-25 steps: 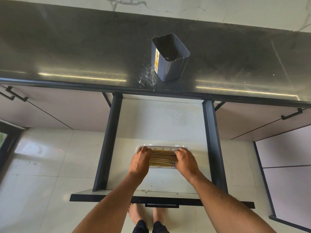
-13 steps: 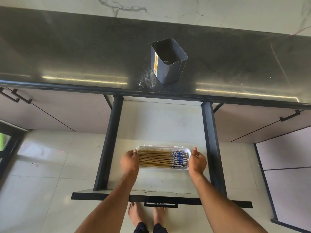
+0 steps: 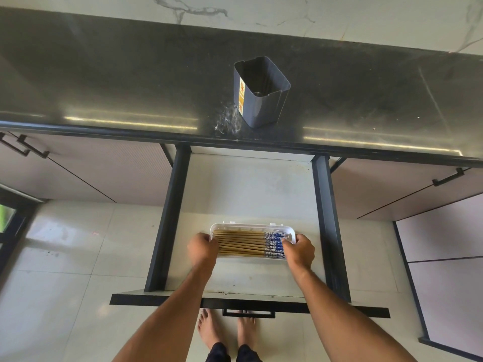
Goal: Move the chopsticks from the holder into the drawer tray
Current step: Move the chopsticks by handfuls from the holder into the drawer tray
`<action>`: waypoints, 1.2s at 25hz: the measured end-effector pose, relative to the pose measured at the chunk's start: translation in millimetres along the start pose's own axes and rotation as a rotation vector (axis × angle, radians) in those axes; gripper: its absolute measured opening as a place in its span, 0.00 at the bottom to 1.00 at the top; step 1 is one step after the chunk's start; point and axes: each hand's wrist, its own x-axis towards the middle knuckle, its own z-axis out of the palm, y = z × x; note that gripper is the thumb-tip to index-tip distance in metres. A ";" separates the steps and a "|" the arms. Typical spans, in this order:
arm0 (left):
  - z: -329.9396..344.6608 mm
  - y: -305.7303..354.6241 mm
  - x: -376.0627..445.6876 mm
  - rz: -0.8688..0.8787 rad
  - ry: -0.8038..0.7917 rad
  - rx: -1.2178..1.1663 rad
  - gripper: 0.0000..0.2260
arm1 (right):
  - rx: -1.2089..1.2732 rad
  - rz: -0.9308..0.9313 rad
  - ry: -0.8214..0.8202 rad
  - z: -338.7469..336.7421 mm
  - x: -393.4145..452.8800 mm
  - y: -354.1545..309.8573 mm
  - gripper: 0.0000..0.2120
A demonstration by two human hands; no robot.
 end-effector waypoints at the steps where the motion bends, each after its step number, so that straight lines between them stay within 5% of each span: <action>1: 1.4 -0.2 1.2 -0.012 -0.002 0.021 0.04 | -0.015 0.010 -0.021 -0.7 -1.1 1.0 0.04; 14: 10.6 -5.3 7.9 -0.016 -0.014 0.024 0.02 | -0.140 0.012 -0.121 3.6 1.6 7.1 0.19; 30: 14.7 -1.3 6.4 -0.041 0.010 0.014 0.07 | -0.130 0.040 -0.065 8.3 4.8 4.7 0.12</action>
